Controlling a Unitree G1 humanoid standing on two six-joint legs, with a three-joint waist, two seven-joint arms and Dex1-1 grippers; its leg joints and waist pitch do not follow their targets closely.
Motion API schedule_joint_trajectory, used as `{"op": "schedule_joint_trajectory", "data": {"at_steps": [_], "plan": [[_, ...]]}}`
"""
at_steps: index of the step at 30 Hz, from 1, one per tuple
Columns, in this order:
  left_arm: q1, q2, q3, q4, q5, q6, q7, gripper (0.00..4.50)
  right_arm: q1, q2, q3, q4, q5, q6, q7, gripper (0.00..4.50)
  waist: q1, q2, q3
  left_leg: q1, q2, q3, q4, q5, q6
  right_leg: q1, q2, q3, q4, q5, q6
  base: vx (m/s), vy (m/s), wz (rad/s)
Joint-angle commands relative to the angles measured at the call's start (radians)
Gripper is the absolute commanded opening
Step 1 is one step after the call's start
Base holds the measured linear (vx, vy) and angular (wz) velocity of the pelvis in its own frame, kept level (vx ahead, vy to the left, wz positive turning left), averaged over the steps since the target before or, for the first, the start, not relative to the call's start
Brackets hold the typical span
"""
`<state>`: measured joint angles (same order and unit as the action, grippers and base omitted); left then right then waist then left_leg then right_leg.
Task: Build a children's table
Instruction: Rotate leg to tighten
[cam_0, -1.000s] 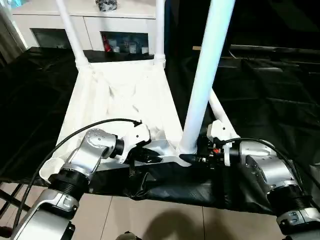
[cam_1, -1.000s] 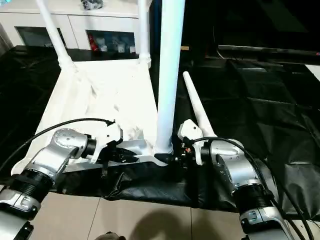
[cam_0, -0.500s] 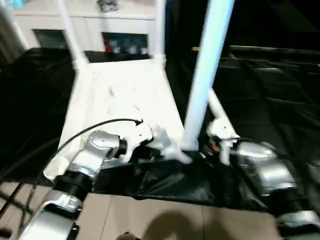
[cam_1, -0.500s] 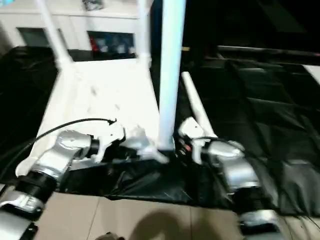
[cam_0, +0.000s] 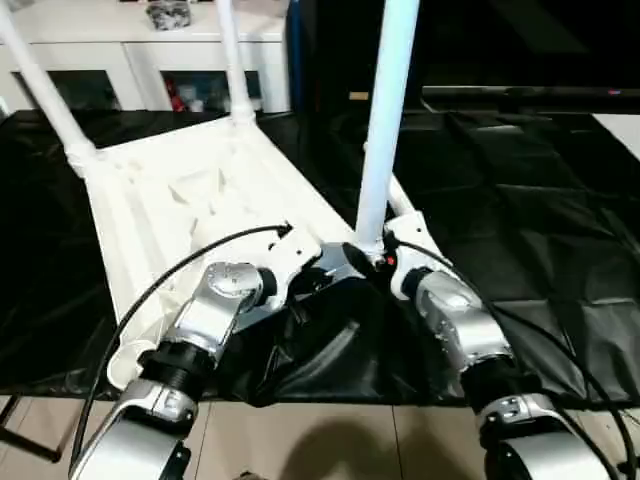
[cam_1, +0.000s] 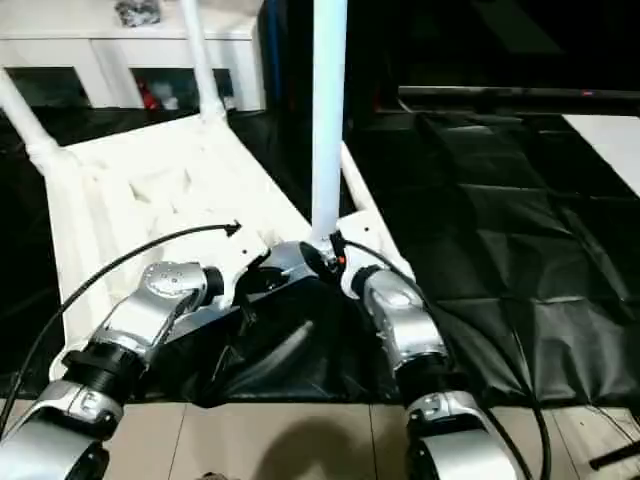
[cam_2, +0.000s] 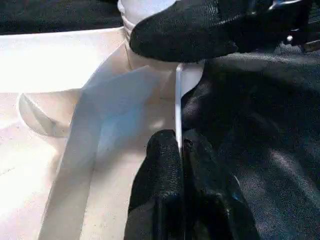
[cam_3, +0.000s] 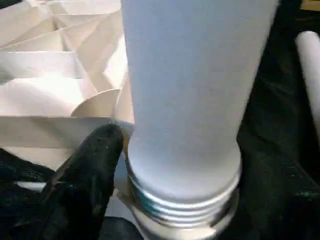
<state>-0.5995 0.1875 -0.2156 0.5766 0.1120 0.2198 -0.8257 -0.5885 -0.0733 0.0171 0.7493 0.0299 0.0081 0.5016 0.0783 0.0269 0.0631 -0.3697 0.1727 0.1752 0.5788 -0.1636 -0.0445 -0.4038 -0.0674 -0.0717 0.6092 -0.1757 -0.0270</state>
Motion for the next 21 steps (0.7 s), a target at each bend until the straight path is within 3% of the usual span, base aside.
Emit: {"op": "schedule_joint_trajectory", "data": {"at_steps": [1, 8, 14, 16, 21], "plan": [[-0.006, -0.029, -0.039, -0.08, -0.052, -0.068, -0.064, 0.0, 0.011, 0.002, 0.092, -0.03, -0.012, 0.009, 0.1, 3.81, 0.005, -0.013, -0.072, 0.005, 0.051, -0.017, -0.059, -0.214, 0.059, 0.052, -0.087, 0.053, -0.086, -0.27, -0.186, 0.0, 0.0, 0.0], [0.018, 0.04, -0.055, -0.099, -0.081, -0.097, -0.2, 0.0, 0.093, -0.162, 0.146, -0.193, 0.02, 0.023, 0.377, 4.44, 0.026, -0.014, -0.071, 0.007, 0.056, -0.015, -0.058, -0.212, 0.075, 0.052, -0.085, 0.053, -0.084, -0.259, -0.183, 0.0, 0.0, 0.0], [0.021, 0.096, -0.064, -0.11, -0.098, -0.095, -0.318, 0.0, 0.126, -0.261, 0.17, -0.274, 0.063, 0.019, 0.562, 4.44, 0.041, -0.011, -0.069, 0.013, 0.06, -0.015, -0.059, -0.243, 0.068, 0.046, -0.085, 0.053, -0.091, -0.322, -0.17, 0.0, 0.0, 0.0], [0.021, 0.109, -0.066, -0.112, -0.104, -0.101, -0.348, 0.0, 0.128, -0.275, 0.174, -0.278, 0.063, 0.024, 0.583, 4.44, 0.041, -0.008, -0.069, 0.012, 0.06, -0.017, -0.06, -0.248, 0.064, 0.046, -0.084, 0.052, -0.09, -0.317, -0.176, 0.0, 0.0, 0.0], [0.017, 0.128, -0.072, -0.115, -0.115, -0.093, -0.387, 0.0, 0.126, -0.291, 0.177, -0.285, 0.068, 0.035, 0.614, 4.44, 0.044, -0.013, -0.072, 0.009, 0.061, -0.017, -0.058, -0.232, 0.063, 0.048, -0.086, 0.052, -0.084, -0.286, -0.189, 0.0, 0.0, 0.0]]}}
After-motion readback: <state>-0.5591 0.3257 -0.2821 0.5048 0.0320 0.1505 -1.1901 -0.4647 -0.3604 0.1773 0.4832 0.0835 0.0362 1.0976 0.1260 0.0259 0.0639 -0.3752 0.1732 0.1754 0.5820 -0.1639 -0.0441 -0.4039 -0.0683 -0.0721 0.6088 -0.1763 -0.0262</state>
